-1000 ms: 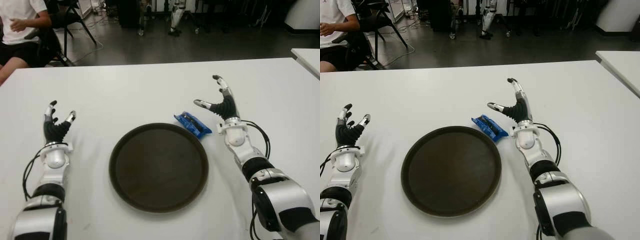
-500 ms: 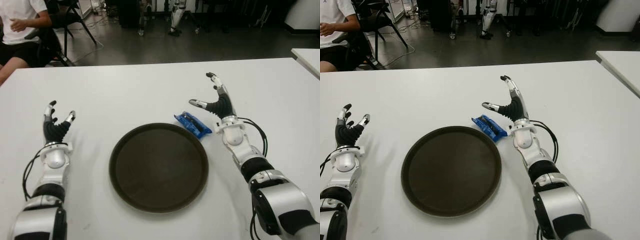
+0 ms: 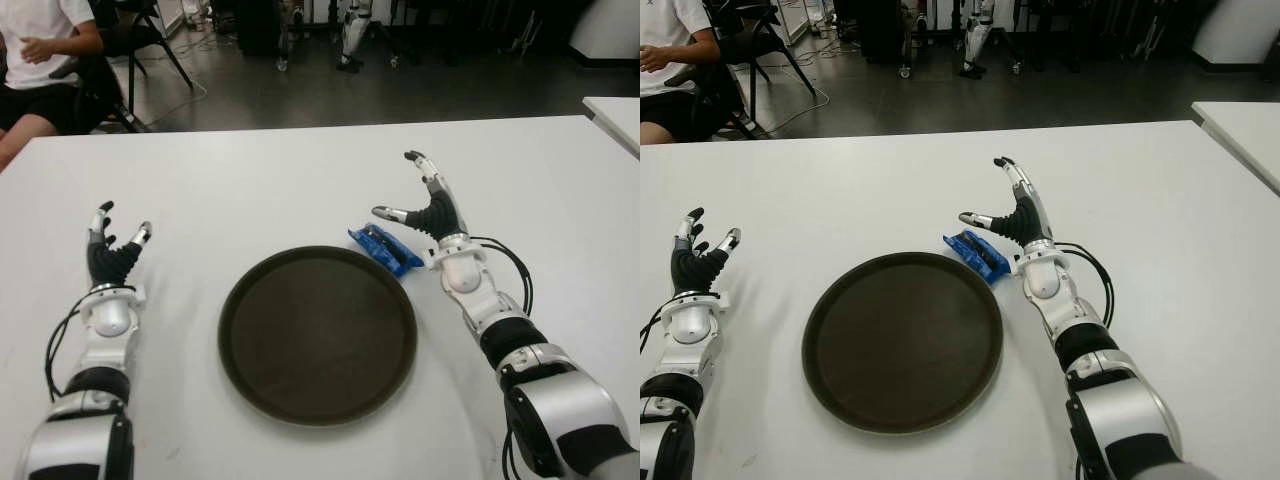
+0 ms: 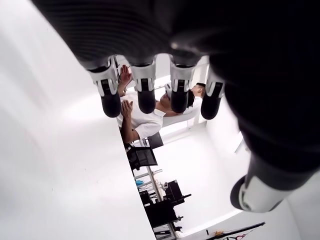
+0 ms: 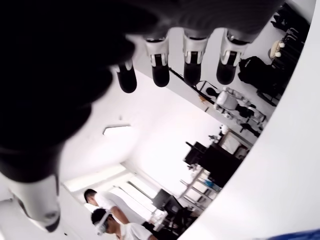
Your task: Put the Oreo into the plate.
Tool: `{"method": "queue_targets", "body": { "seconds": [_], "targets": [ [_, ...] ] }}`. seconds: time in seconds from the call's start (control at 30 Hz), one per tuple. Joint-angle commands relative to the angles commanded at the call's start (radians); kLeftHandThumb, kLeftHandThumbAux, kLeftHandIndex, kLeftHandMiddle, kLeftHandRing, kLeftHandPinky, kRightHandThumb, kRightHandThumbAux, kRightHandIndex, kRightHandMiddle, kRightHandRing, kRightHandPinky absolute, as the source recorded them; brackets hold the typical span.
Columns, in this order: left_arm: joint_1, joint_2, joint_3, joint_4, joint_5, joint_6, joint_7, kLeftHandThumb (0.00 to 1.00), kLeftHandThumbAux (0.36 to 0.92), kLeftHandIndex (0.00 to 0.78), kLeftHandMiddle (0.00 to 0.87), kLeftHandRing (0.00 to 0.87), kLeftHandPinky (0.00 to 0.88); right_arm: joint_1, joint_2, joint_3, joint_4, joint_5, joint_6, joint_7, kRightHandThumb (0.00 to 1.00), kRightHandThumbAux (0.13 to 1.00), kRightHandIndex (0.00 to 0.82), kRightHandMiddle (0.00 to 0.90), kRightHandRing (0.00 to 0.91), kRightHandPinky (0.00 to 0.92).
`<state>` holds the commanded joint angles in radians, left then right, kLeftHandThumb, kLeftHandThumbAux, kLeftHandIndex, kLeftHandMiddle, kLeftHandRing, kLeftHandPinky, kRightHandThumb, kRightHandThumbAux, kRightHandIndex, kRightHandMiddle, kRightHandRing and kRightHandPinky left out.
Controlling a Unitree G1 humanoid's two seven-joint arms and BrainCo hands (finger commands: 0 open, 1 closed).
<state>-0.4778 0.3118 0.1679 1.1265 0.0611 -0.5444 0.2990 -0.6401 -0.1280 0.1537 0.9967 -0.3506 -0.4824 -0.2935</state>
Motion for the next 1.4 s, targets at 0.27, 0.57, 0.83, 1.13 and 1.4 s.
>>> {"method": "queue_targets", "body": {
  "seconds": [0.27,0.57,0.83,1.13,1.4],
  "targets": [
    [0.001,0.005,-0.001,-0.003,0.004,0.004,0.004,0.000,0.683,0.004,0.000,0.000,0.000,0.008,-0.013,0.035,-0.039,-0.050,0.071,-0.026,0.000,0.639,0.000,0.000,0.000,0.000],
    [0.001,0.004,-0.010,-0.004,0.013,0.010,0.002,0.000,0.664,0.000,0.000,0.000,0.000,0.012,-0.016,0.049,-0.063,-0.061,0.133,-0.023,0.000,0.639,0.000,0.000,0.000,0.001],
    [0.002,0.000,-0.007,-0.007,0.006,0.007,-0.001,0.000,0.649,0.000,0.000,0.000,0.000,0.009,-0.020,0.060,-0.067,-0.081,0.168,-0.020,0.000,0.647,0.000,0.000,0.000,0.009],
    [0.001,0.001,-0.008,-0.008,0.010,0.010,0.009,0.000,0.625,0.000,0.000,0.000,0.000,0.001,-0.026,0.076,-0.070,-0.089,0.228,-0.002,0.000,0.629,0.000,0.000,0.000,0.010],
    [0.004,0.005,-0.016,-0.009,0.023,0.007,0.026,0.000,0.623,0.005,0.000,0.000,0.000,-0.013,-0.047,0.132,-0.102,-0.149,0.371,0.072,0.000,0.650,0.000,0.000,0.000,0.017]
  ]
}}
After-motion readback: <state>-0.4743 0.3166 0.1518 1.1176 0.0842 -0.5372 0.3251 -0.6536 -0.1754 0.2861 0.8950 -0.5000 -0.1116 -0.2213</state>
